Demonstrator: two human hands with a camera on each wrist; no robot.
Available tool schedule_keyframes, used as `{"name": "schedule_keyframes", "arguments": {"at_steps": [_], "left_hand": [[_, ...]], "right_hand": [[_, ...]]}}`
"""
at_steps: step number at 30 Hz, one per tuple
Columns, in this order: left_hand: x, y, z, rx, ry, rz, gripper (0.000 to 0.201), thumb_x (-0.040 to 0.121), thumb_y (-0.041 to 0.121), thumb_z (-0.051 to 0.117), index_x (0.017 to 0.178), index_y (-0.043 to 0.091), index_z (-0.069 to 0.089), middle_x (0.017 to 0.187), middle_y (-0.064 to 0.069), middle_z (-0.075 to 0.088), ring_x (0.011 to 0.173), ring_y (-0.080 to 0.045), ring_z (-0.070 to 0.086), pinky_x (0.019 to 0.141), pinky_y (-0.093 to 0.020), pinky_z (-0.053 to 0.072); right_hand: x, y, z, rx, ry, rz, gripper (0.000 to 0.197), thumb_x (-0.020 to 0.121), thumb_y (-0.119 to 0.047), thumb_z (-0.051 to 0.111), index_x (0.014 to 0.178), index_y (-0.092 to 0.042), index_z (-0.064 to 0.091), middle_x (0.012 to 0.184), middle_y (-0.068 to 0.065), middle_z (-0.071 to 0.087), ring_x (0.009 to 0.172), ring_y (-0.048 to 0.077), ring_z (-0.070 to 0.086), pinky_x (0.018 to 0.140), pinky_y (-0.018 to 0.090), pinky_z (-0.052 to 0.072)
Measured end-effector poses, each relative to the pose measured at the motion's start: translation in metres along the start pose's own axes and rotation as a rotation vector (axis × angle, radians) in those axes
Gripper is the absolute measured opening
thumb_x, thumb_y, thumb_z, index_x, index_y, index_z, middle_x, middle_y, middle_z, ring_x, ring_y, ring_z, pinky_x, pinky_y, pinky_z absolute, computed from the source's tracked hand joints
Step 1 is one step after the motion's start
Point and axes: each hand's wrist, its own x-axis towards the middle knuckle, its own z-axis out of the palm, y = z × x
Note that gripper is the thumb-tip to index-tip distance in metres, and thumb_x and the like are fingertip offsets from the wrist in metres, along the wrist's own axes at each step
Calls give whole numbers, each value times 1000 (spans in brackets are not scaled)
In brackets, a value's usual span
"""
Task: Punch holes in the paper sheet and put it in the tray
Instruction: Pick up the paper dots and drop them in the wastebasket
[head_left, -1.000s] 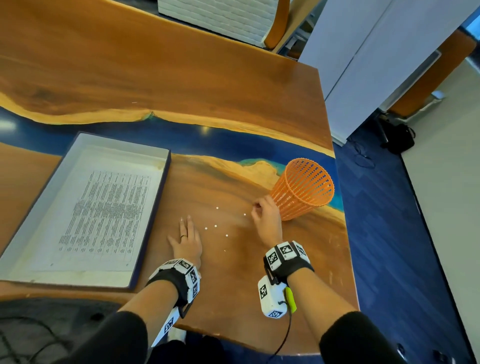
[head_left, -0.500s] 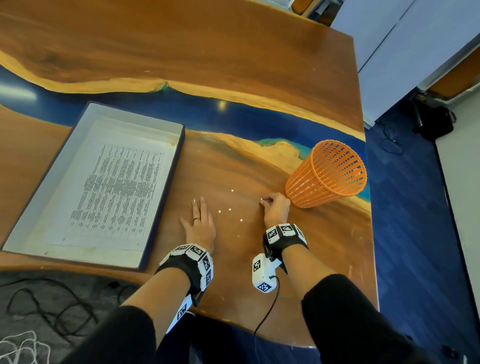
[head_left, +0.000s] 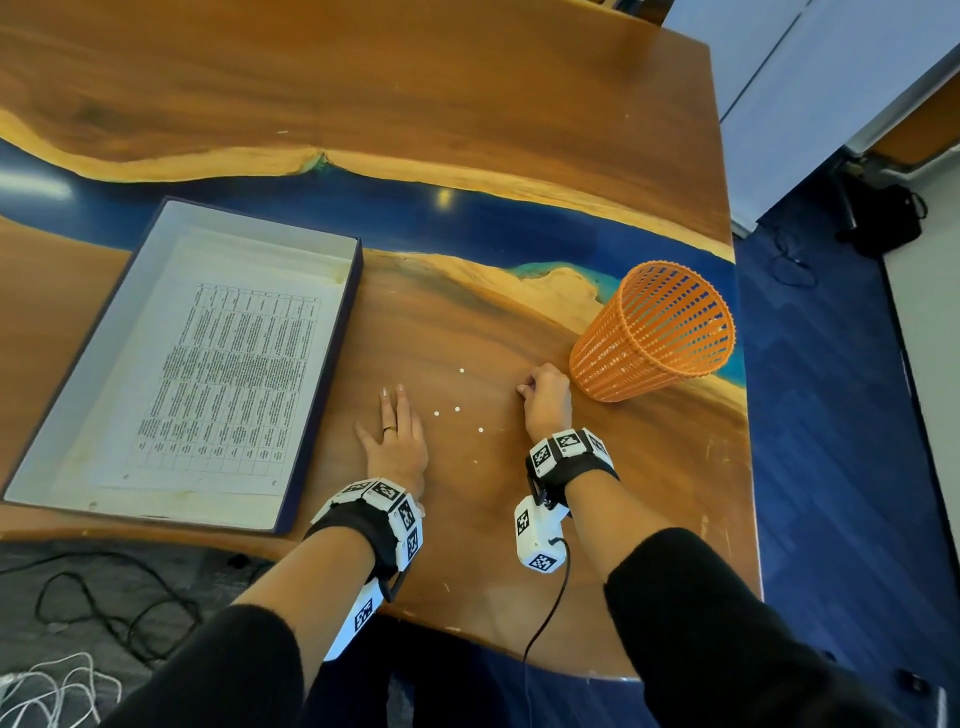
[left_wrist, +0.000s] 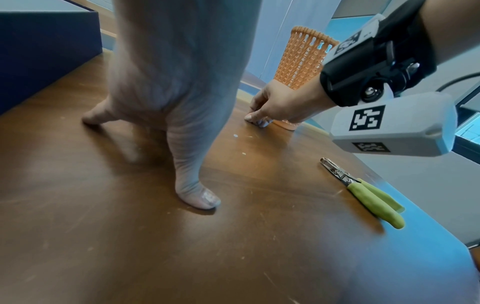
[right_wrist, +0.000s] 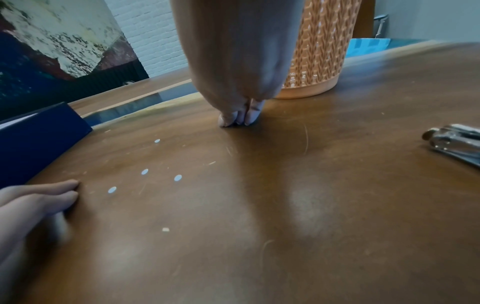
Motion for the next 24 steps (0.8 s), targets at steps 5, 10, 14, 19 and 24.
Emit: {"name": "schedule_keyframes", "arguments": {"at_steps": [5, 10, 14, 19, 24], "left_hand": [[-5, -10, -6, -66, 1, 60, 148, 55, 57, 82, 144, -7, -17, 154, -22, -27, 144, -39, -18, 114, -60, 20], [-3, -22, -2, -301, 99, 130, 128, 62, 68, 71, 149, 1, 4, 158, -13, -6, 147, -32, -4, 115, -57, 11], [5, -13, -4, -387, 465, 297, 48, 86, 47, 58, 125, 19, 51, 138, -5, 36, 125, -24, 27, 105, -46, 28], [21, 14, -15, -352, 585, 383, 14, 84, 32, 65, 96, 25, 68, 123, -1, 45, 107, -21, 28, 89, -38, 22], [35, 20, -25, -341, 615, 353, 10, 76, 34, 73, 81, 25, 71, 115, -1, 48, 102, -23, 30, 81, -39, 29]], "right_hand": [[-1, 2, 4, 7, -38, 5, 21, 95, -7, 47, 101, 8, 60, 118, 21, 51, 102, 38, 56, 88, 42, 43], [-7, 10, 4, 148, 3, 7, 18, 95, -7, 46, 102, 5, 58, 117, 20, 50, 104, 34, 52, 90, 39, 39], [-16, 20, 7, 263, 37, 20, 17, 94, -7, 47, 99, 3, 61, 112, 20, 53, 103, 31, 50, 87, 32, 36], [-21, 34, 13, 368, 112, 9, 11, 89, -2, 52, 91, 2, 63, 100, 19, 59, 95, 30, 54, 80, 27, 36], [-18, 40, 12, 423, 136, 7, 10, 89, -1, 53, 86, 1, 62, 91, 19, 61, 91, 34, 58, 83, 46, 47]]}}
